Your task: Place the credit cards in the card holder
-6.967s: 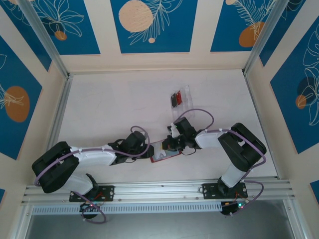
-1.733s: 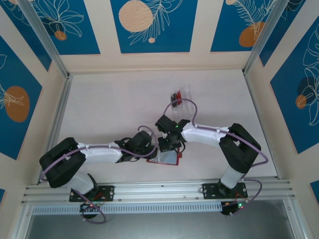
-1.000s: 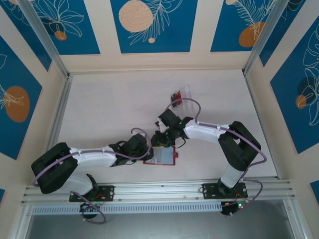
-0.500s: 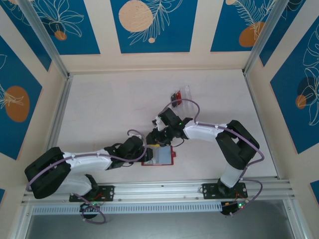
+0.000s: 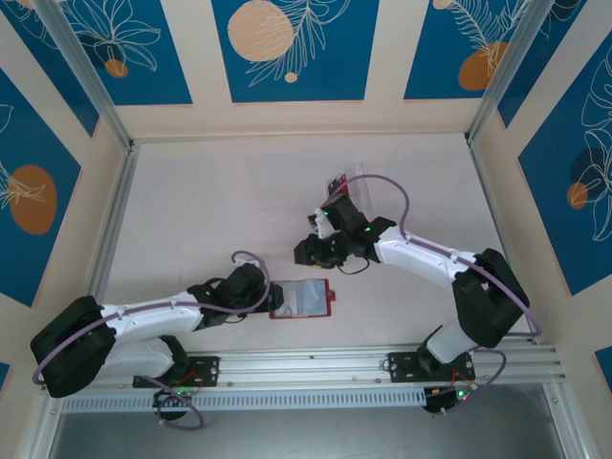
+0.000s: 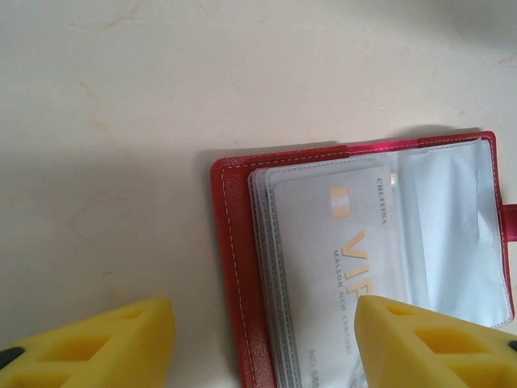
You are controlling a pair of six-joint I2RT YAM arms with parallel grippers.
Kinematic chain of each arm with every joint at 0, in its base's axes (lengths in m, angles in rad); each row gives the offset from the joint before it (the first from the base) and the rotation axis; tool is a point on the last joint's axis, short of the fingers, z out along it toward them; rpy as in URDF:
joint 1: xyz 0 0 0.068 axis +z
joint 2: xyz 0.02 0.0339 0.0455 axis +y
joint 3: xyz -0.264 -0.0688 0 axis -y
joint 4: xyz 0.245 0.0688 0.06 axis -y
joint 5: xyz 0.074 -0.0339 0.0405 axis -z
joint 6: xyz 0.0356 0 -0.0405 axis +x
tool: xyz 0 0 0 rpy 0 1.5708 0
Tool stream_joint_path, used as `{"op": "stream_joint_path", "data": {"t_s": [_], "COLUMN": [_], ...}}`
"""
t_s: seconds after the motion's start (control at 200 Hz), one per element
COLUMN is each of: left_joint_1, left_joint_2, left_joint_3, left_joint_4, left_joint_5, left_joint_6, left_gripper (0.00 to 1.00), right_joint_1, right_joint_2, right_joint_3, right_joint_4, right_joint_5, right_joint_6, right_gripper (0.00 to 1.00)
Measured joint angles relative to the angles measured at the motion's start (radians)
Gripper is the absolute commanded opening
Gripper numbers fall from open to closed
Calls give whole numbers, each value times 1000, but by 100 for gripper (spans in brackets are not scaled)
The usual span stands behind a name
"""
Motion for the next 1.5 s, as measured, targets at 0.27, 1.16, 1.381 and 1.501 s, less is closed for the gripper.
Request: {"op": "stream_joint_path", "data": {"t_s": [0.27,1.16,1.381,1.501], "left_joint_1": [6,11,13,13], "left_joint_2": [45,162,174,180], "left_joint_3": [8,72,80,80], "left_joint_4": [6,2,12,24], "left_joint_5": [18,30,39,42], "left_joint_6": [32,63,63,63], "left_gripper": [55,52,52,52], "right_joint_1": [53,144,142,142], "right_joint_2": [60,267,267,267], "right_joint_3": [3,82,82,81], "right_joint_4": [-186,-179,-108,-95], "right_joint_5": [239,250,133,101], "right_joint_6": [-48,-81,-80,-80], "right_gripper": [11,16,18,20]}}
